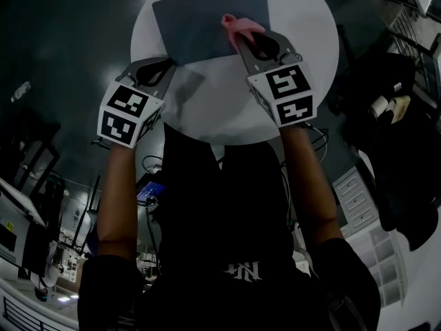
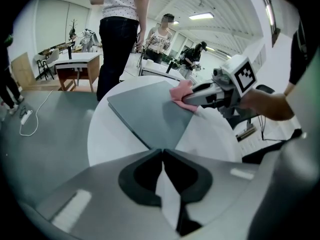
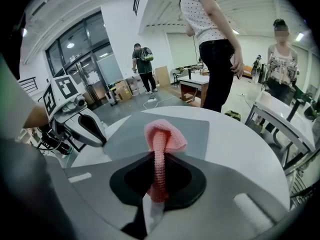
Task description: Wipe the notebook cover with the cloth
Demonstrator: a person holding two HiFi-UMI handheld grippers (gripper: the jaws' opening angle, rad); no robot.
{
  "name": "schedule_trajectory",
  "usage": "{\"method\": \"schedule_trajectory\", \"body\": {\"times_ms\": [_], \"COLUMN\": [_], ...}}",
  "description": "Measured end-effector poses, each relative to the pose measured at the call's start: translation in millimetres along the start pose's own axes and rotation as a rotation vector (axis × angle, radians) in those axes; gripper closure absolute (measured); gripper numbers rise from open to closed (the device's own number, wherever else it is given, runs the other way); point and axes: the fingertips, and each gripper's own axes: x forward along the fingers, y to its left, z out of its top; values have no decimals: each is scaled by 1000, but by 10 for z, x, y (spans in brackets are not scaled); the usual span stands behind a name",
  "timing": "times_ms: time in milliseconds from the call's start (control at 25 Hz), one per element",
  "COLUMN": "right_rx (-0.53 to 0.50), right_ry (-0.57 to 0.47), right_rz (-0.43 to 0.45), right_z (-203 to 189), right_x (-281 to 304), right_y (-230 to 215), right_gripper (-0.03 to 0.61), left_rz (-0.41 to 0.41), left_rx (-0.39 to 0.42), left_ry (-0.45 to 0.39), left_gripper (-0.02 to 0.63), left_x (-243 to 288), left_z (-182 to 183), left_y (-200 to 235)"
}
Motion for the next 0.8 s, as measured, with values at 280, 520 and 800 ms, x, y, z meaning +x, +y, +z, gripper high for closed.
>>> {"method": "schedule_trajectory", "body": {"times_ms": [280, 520, 800], "right_rx": [27, 85, 119], "right_ry": [7, 36, -128], "right_rz": [-71, -182, -66], "right_z": [-98, -274, 332], "right_x": [-188, -324, -347], "right_y": [-375, -836, -389], "right_gripper": [546, 546, 546], "left_rz": [-1, -6, -11], "left_rx": [-2, -6, -4], "left_ry": [-7, -11, -35], "left_gripper": [604, 604, 606], "left_x": [-8, 0, 19], "left_z": [6, -5, 31], "left_y": [-4, 10, 1]}}
